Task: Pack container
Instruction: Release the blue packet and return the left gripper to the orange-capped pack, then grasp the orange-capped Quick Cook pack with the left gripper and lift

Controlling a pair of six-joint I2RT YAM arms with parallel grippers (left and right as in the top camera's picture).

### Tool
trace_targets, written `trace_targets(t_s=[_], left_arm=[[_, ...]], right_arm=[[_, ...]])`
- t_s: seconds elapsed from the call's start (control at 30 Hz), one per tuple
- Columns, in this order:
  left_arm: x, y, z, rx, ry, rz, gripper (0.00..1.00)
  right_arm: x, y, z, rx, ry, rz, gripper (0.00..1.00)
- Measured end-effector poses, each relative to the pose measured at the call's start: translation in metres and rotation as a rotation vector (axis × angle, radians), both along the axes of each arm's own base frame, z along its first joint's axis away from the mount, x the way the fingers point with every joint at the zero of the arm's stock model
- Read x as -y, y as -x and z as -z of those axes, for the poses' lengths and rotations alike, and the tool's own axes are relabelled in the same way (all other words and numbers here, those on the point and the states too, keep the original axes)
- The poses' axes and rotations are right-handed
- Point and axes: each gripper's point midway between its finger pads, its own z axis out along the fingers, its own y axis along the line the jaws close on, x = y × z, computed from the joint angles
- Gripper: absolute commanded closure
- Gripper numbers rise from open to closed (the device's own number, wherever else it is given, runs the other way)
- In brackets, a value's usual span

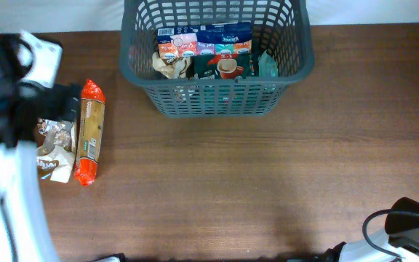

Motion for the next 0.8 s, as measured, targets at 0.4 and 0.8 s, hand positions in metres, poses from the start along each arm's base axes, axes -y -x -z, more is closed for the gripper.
trace_targets(t_s=[0.4, 0.8], left_arm=[[-0.012, -0.034, 0.226, -0.432, 0.241, -0.094, 0.17], [-0.018, -0.043, 0.292, -0.517, 0.258, -0.116, 0.50]], right_arm=[[0.000, 0.000, 0.000, 0.000, 0.000, 0.000, 0.01], [0.000, 0.000, 0.000, 0.000, 0.000, 0.000, 0.01]])
